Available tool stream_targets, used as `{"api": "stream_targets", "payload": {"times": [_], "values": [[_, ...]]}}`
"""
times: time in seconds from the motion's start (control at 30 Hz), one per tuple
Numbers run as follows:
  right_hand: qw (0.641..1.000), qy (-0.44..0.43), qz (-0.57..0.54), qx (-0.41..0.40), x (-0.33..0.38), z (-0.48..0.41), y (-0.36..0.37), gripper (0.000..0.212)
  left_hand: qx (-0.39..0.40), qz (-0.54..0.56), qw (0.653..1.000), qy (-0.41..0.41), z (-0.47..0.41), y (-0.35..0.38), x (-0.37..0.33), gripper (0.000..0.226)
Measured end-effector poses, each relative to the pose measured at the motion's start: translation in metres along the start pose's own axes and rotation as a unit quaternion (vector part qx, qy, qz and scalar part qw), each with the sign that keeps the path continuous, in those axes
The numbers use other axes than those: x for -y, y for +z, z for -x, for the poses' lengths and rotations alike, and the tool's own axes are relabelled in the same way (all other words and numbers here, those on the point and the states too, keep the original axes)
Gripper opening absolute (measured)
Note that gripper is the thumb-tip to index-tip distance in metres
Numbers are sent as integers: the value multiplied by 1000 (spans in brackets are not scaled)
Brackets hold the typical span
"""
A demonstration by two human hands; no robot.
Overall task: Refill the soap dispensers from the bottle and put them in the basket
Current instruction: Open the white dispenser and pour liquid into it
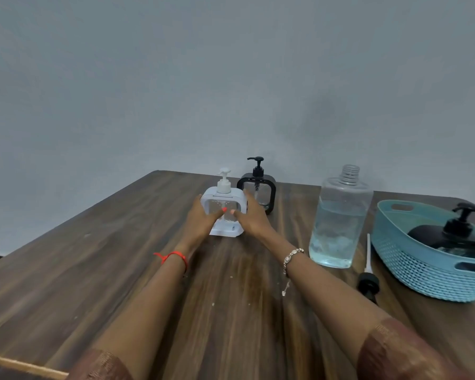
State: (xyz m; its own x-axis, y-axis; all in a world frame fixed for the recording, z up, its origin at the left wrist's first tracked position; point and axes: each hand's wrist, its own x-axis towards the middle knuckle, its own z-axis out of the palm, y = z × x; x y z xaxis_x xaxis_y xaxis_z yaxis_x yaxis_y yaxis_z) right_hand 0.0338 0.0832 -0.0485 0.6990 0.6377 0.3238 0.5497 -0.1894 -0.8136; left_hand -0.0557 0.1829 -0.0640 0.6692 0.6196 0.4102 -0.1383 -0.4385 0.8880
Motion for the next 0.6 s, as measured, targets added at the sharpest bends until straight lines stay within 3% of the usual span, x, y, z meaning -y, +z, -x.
{"api": "stream_targets", "payload": {"times": [0.27,0.43,0.53,0.6], "values": [[998,3,-69,-14,31,24,-42,37,-13,53,998,-35,8,-4,-35,60],[997,33,-40,52,47,54,-81,43,64,121,990,-28,21,0,-64,35],[999,22,3,49,58,70,-102,44,69,134,987,-48,34,6,-70,44],[999,-11,10,32,66,80,-112,31,70,137,986,-56,46,13,-74,49]]}}
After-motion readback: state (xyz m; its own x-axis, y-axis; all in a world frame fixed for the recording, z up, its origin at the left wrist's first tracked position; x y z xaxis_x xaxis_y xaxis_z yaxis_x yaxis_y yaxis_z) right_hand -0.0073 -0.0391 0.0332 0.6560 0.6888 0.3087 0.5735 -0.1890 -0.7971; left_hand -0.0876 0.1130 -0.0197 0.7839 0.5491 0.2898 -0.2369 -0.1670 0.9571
